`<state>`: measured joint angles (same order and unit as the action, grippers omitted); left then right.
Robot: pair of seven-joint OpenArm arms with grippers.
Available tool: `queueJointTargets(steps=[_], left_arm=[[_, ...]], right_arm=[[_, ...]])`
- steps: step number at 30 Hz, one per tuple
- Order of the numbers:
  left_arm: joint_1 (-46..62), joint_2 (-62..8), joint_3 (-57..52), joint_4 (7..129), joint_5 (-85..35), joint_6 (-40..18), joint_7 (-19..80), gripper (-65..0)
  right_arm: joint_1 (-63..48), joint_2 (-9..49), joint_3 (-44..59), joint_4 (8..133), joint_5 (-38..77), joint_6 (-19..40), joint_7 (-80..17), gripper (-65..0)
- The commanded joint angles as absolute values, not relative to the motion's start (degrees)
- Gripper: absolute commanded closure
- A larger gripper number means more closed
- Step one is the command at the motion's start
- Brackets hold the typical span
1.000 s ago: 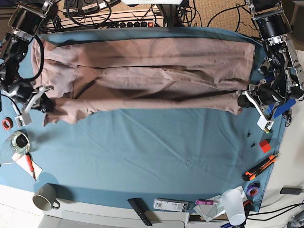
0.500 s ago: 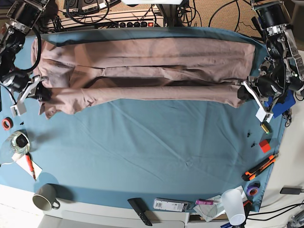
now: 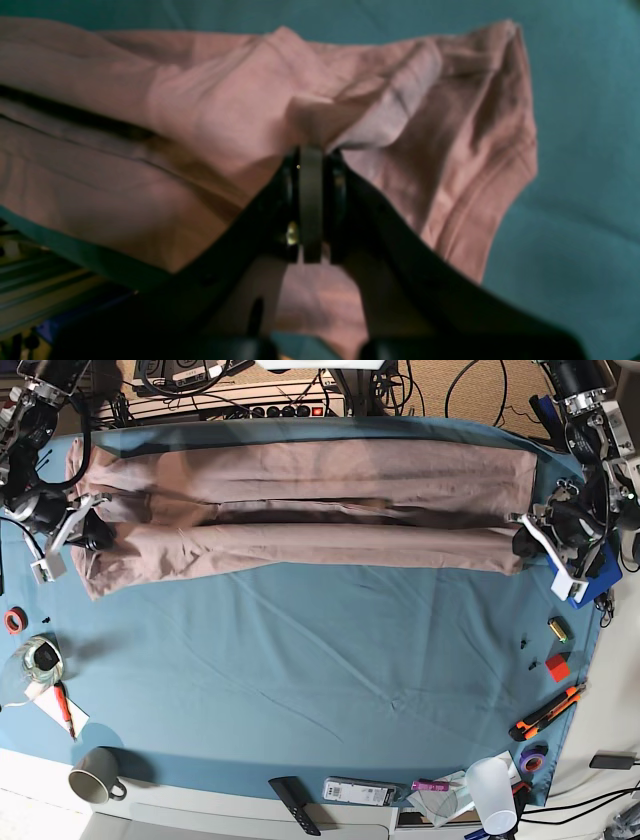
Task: Fold the T-shirt properly
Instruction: 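Lift the hem with both grippers and fold it over toward the collar, then lay the folded hem down along the collar edge with both grippers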
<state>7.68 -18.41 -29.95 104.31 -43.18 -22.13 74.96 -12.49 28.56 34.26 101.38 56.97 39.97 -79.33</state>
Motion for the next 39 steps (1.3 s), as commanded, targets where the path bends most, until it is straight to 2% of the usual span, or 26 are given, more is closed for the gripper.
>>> queueJointTargets(steps=[1,7,19,30,39], left_arm=[[7.68,-19.2,-30.68,105.41,-44.4,-22.17,74.11,0.0],[9.91,-19.2,-30.89,105.97,-46.76,-23.27,74.98,0.0],[12.73,-19.2,-30.94,107.85,-46.57,-23.24,75.0,0.0],[13.69,-19.2,-30.94,107.85,-46.3,-23.24,74.96,0.0],[14.92,-19.2,-30.94,107.85,-45.76,-23.24,74.39,0.0]], right_arm=[[-12.43,29.98,35.88,102.39,57.67,40.0,-78.3,0.0],[-13.28,30.02,40.27,102.39,61.87,40.0,-80.0,0.0],[-21.65,29.89,40.51,102.39,63.66,40.0,-80.0,0.0],[-23.53,24.88,40.51,102.43,65.76,40.0,-80.0,0.0],[-23.86,24.29,40.51,102.43,64.88,40.0,-80.0,0.0]])
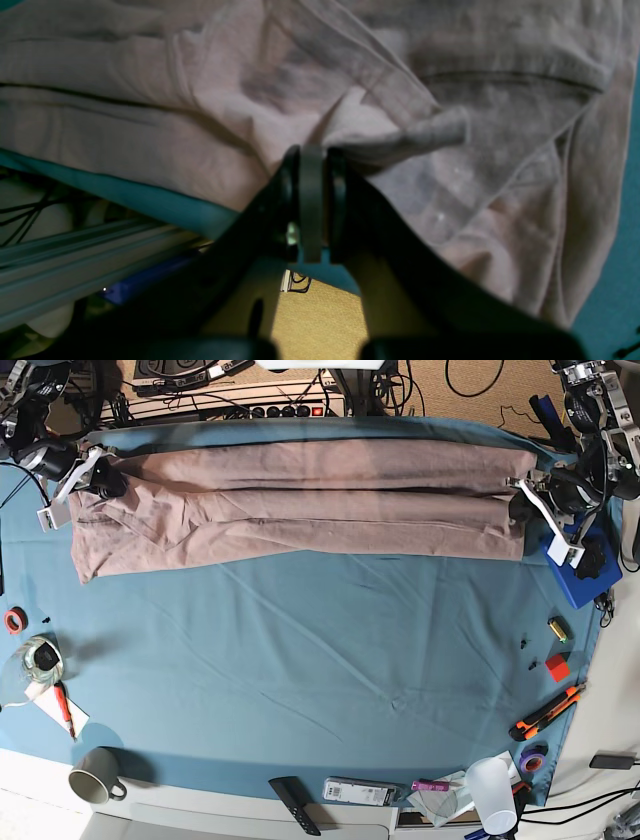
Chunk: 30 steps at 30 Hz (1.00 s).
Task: Fold the T-shirt properly
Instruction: 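Lay the folded hem down along the collar edge with both grippers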
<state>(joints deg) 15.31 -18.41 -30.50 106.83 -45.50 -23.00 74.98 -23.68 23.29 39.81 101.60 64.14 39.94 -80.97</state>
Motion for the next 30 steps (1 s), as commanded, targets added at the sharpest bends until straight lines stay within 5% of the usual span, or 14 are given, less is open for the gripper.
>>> queueJointTargets(steps=[1,19,24,30], left_arm=[[14.92,-19.2,-30.94,107.87,-44.91,-23.22,74.26,0.0],[14.96,-19.2,-30.94,107.85,-42.63,-22.59,73.71,0.0],[14.96,-19.2,-30.94,107.9,-42.65,-22.59,73.6,-28.2],[16.21,-19.2,-30.94,111.18,-42.61,-22.57,73.43,-30.8]], right_arm=[[-24.01,24.29,40.51,102.43,64.88,40.0,-80.0,0.0],[-24.32,24.32,40.51,102.43,64.93,40.0,-80.0,0.0],[-24.32,24.47,40.51,102.43,67.46,40.0,-80.0,-15.5],[-23.92,24.45,42.65,102.43,76.97,40.0,-80.0,-16.2]])
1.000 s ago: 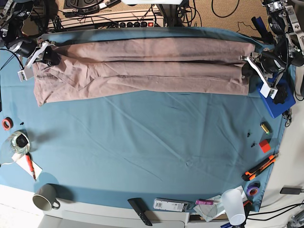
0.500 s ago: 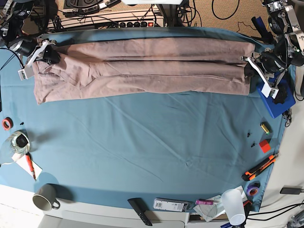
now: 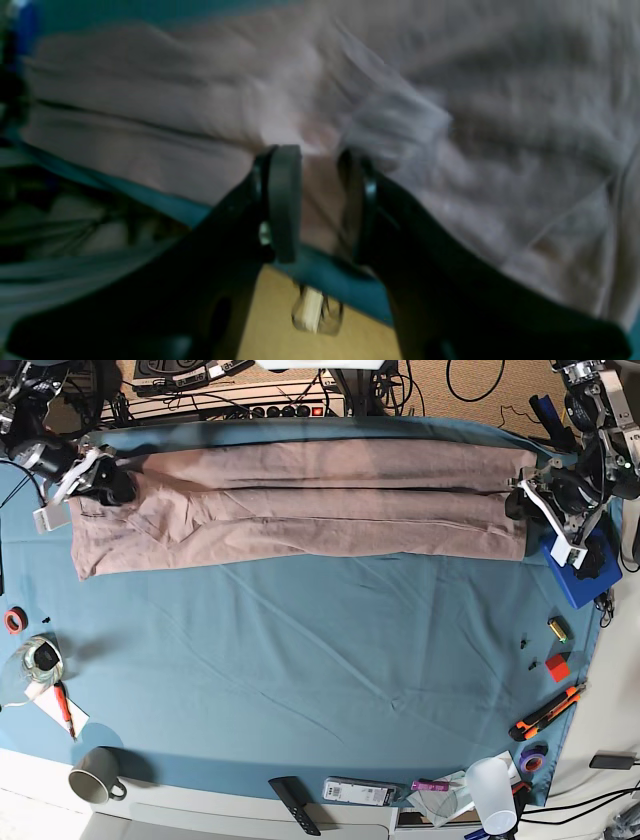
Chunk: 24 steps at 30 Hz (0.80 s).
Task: Fold the T-shirt properly
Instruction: 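Lay the folded hem down along the collar edge with both grippers, then adjust grips on the folded strip ends with both grippers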
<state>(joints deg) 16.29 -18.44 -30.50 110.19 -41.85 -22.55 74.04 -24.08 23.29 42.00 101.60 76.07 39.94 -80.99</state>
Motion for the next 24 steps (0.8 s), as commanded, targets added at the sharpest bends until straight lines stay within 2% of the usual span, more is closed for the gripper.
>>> queueJointTargets(steps=[1,9,15,22,24], left_arm=[[16.82,-19.2,-30.94,112.31,-42.54,-22.55,73.14,-30.8],[21.12,-19.05,-30.94,121.25,-38.74,-22.55,67.42,-30.8],[21.47,-19.05,-30.94,121.51,-36.99,-21.47,67.0,-30.8],[22.37,-18.9,-30.89,121.01,-35.73,-21.93,63.96,-31.0],[22.37,-18.9,-30.89,119.98,-35.33,-22.63,62.3,-33.0]], right_arm=[[-23.62,24.45,43.79,102.45,77.41,40.0,-80.0,-16.2],[-19.49,24.49,56.64,102.45,78.98,40.0,-80.0,-16.3],[-20.03,25.61,58.02,102.43,75.59,40.0,-80.0,-30.4],[-20.01,25.56,58.02,102.43,74.96,40.0,-80.0,-31.0],[-20.01,25.56,58.02,102.43,74.96,40.0,-80.0,-31.0]])
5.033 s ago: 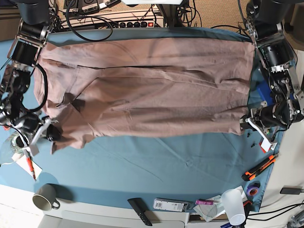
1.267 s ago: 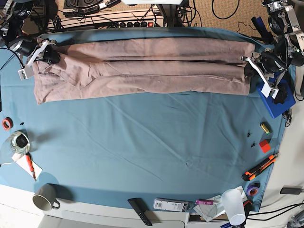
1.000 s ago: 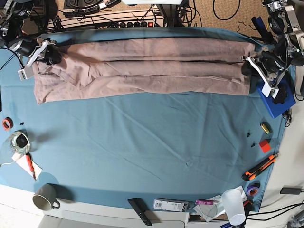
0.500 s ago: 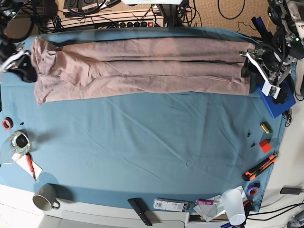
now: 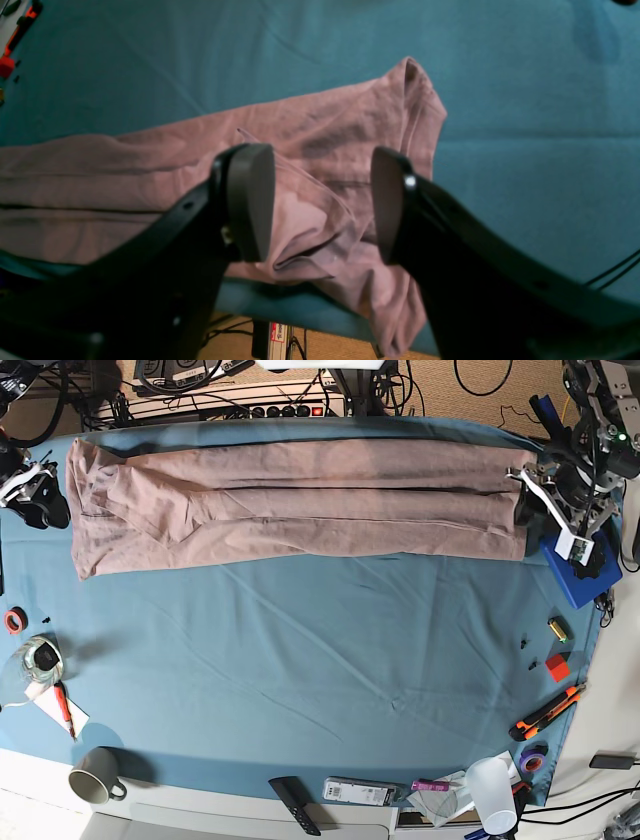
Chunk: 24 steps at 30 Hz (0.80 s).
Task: Fold the T-shirt properly
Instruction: 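Adjust grips on the folded strip ends with both grippers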
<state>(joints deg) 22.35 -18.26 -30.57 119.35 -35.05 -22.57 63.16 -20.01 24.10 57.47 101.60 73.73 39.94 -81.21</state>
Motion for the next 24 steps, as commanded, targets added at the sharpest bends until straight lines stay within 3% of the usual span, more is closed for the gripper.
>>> queueJointTargets(steps=[1,3,24], left_arm=[[22.37,-18.9,-30.87,119.42,-35.35,-22.59,61.89,-35.3],[22.35,-18.9,-30.87,118.17,-35.33,-22.57,61.41,-38.1],[21.74,-18.9,-30.87,113.3,-35.64,-20.86,58.67,-37.9]], right_arm=[[-20.01,25.56,58.02,102.43,74.96,40.0,-80.0,-31.0],[-20.01,25.56,58.02,102.43,74.96,40.0,-80.0,-31.0],[-20.01,25.56,58.02,102.43,74.89,40.0,-80.0,-31.0]])
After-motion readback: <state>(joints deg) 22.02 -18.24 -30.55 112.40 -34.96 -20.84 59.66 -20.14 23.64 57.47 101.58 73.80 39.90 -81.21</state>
